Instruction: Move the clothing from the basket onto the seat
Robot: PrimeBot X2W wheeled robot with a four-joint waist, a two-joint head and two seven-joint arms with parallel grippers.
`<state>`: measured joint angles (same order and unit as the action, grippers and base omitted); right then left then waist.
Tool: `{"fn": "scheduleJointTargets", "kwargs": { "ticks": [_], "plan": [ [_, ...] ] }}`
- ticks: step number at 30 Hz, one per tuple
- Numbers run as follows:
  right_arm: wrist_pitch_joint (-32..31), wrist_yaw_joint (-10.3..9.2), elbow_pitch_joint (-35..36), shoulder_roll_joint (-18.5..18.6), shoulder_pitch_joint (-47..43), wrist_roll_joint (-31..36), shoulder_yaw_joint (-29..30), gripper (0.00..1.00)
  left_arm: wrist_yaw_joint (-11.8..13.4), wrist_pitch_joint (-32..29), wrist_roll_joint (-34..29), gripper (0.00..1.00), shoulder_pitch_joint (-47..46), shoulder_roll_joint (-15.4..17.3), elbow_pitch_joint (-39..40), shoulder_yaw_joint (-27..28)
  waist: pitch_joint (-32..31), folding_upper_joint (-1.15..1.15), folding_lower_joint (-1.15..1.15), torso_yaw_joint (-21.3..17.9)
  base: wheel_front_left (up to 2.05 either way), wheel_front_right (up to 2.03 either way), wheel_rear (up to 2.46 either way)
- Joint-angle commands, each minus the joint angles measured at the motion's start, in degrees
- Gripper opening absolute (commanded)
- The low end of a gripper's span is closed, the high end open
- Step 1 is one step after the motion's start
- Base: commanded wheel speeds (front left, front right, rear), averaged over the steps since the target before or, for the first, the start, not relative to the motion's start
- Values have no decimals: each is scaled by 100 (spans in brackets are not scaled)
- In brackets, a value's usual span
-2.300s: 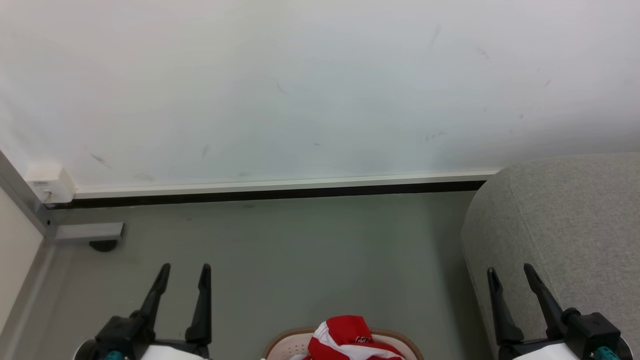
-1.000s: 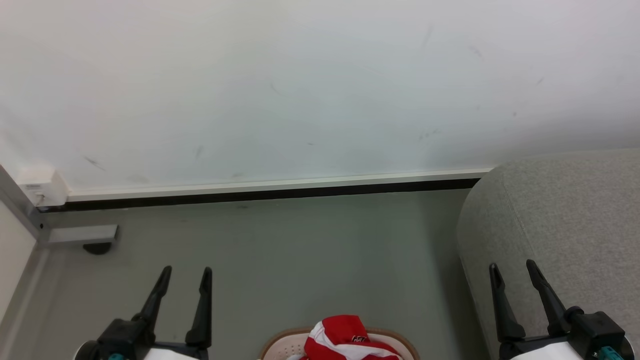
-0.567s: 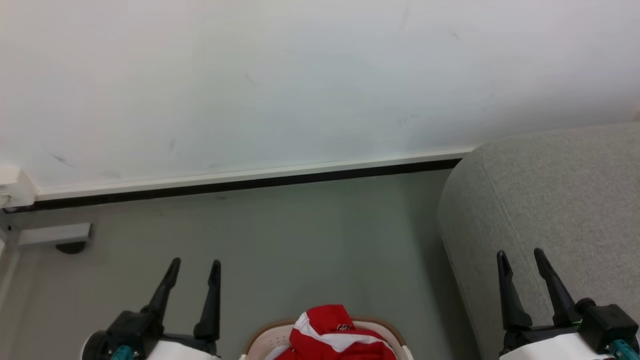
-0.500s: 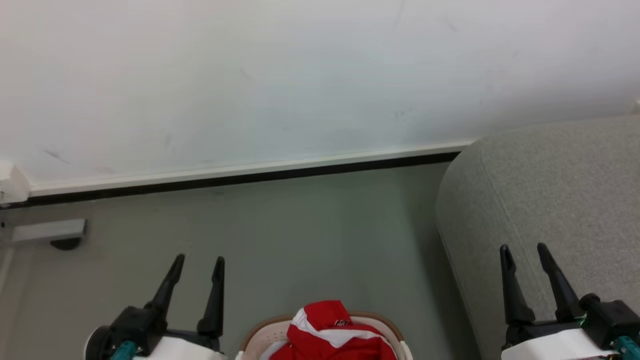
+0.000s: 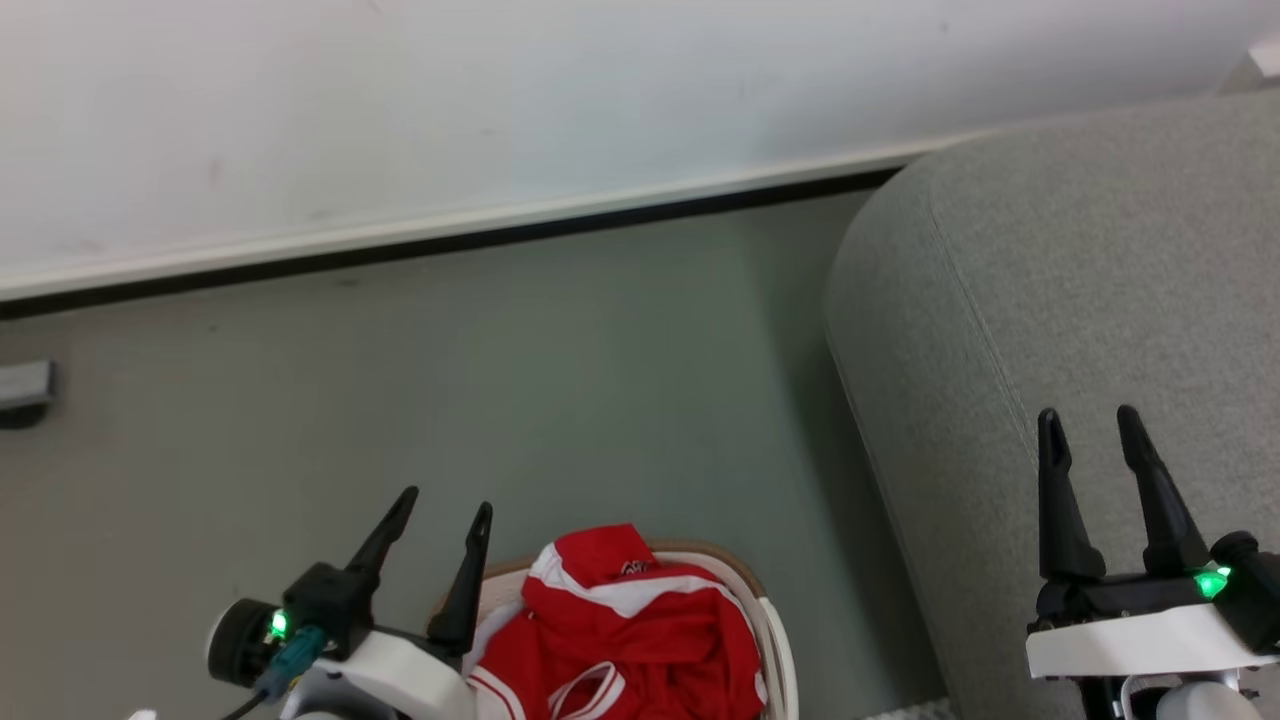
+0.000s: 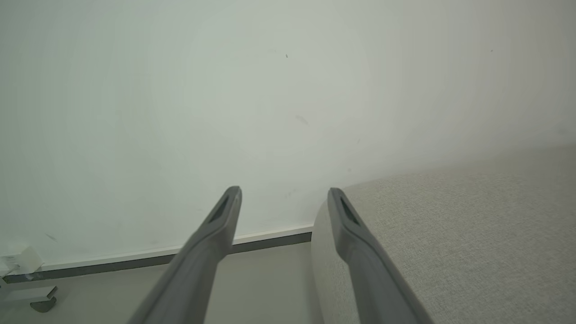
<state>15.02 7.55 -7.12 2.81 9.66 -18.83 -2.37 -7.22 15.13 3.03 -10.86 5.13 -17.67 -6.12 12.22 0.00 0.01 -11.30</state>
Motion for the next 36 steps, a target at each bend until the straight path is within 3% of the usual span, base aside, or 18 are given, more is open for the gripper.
{"fn": "scheduleJointTargets", "kwargs": {
  "ticks": [1, 7, 19, 28, 36],
  "plan": [
    [11, -12, 65, 4, 119, -65, 22, 100, -18, 4, -128, 100, -166, 118, -184, -77, 272, 0, -1, -185, 0, 0, 0],
    [11, -12, 244, 3, 266, -111, 89, 100, -27, -110, -178, 100, -610, 262, -1069, -532, 675, 0, -1, -384, 0, 0, 0],
    [11, -12, 610, 2, 566, -293, 334, 100, -22, -697, -459, 100, -1596, 666, -2464, -2229, 1574, 0, -1, -569, 0, 0, 0],
    [10, -12, 797, 2, 828, -461, 417, 100, -22, -1106, -101, 100, -2221, 913, -3409, -3572, 2189, 0, -1, -775, 0, 0, 0],
    [11, -12, 917, 2, 1025, -648, 377, 100, -23, -1681, 610, 100, -2833, 1149, -3801, -4937, 2791, 0, -1, -975, 0, 0, 0]
  ]
}}
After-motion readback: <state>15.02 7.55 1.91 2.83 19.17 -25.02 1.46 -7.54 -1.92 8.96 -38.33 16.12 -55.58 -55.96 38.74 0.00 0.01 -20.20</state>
